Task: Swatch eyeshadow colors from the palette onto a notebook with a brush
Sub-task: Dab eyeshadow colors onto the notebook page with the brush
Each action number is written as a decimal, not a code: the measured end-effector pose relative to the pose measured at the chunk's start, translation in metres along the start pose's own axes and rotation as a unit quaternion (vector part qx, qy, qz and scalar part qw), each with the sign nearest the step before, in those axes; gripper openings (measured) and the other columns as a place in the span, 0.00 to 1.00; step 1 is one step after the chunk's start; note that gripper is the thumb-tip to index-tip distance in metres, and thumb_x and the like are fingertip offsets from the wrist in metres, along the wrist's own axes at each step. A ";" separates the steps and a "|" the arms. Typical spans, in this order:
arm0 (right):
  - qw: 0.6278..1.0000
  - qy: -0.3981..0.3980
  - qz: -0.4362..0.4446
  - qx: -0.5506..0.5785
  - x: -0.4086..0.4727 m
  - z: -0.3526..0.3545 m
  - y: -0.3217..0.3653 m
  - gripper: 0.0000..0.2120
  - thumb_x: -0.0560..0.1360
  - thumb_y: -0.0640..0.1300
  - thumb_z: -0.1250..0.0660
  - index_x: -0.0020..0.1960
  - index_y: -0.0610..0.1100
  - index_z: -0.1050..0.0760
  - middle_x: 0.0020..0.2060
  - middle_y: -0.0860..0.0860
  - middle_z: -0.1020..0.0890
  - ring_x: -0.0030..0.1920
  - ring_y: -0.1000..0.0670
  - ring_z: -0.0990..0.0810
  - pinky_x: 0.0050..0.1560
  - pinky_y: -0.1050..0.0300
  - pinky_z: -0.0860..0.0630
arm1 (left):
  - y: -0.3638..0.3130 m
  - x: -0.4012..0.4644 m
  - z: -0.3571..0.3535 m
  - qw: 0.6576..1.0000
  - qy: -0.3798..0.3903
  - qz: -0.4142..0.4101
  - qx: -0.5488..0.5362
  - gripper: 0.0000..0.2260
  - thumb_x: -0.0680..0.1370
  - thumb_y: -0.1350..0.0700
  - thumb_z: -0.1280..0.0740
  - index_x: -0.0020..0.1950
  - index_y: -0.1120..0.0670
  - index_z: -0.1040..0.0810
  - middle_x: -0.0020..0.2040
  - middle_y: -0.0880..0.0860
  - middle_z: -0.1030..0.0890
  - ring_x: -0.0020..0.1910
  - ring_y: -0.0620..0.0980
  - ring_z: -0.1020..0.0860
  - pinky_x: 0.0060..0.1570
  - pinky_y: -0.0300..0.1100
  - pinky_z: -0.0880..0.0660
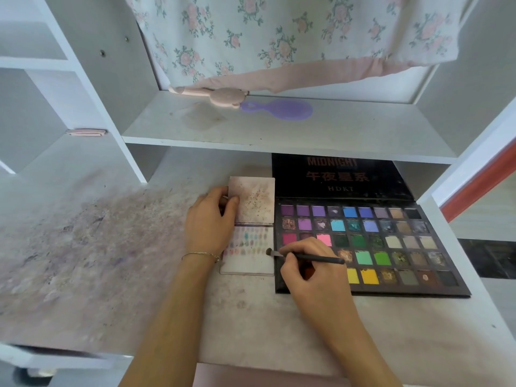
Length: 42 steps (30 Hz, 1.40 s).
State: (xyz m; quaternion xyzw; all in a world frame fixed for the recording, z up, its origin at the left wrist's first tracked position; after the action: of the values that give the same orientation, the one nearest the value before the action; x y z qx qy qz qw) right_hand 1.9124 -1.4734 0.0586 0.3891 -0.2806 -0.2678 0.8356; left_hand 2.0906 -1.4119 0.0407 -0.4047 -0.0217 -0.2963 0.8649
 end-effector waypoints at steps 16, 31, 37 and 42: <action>0.997 -0.041 0.023 0.067 0.000 0.003 0.000 0.07 0.69 0.41 0.39 0.39 0.53 0.26 0.35 0.61 0.24 0.41 0.57 0.24 0.38 0.65 0.27 | -0.001 0.000 0.001 1.000 0.008 0.008 -0.004 0.09 0.78 0.52 0.38 0.53 0.54 0.23 0.42 0.52 0.21 0.44 0.52 0.25 0.45 0.46 0.27; 0.990 -0.090 -0.006 0.108 -0.009 0.030 -0.016 0.08 0.72 0.43 0.41 0.42 0.55 0.27 0.36 0.54 0.23 0.35 0.56 0.24 0.32 0.71 0.31 | -0.001 0.001 0.001 1.000 0.015 0.011 -0.005 0.09 0.78 0.52 0.39 0.52 0.55 0.24 0.42 0.53 0.21 0.44 0.54 0.24 0.47 0.49 0.26; 0.996 -0.054 0.019 0.067 -0.010 0.025 -0.011 0.07 0.72 0.46 0.42 0.38 0.56 0.30 0.29 0.56 0.23 0.35 0.56 0.22 0.31 0.73 0.31 | -0.002 -0.001 0.002 1.000 0.016 0.013 -0.010 0.09 0.78 0.52 0.39 0.53 0.55 0.24 0.43 0.53 0.21 0.44 0.53 0.24 0.47 0.49 0.26; 0.996 -0.041 0.023 0.071 -0.011 0.025 -0.010 0.10 0.70 0.40 0.41 0.37 0.55 0.31 0.28 0.58 0.26 0.33 0.61 0.24 0.29 0.76 0.34 | -0.002 0.000 0.001 1.000 0.016 0.013 -0.013 0.09 0.78 0.52 0.39 0.53 0.55 0.24 0.43 0.53 0.20 0.44 0.53 0.24 0.46 0.48 0.26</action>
State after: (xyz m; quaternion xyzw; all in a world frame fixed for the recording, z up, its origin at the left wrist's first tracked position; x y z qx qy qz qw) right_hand 1.8855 -1.4836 0.0612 0.4293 -0.3415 -0.2436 0.7998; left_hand 2.0894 -1.4117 0.0429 -0.4110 0.0008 -0.2920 0.8636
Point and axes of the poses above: each hand's wrist, its own x-axis towards the middle knuckle, its own z-axis out of the back of the hand, y = z × x, the point moved 2 cm from there along x, towards the middle knuckle
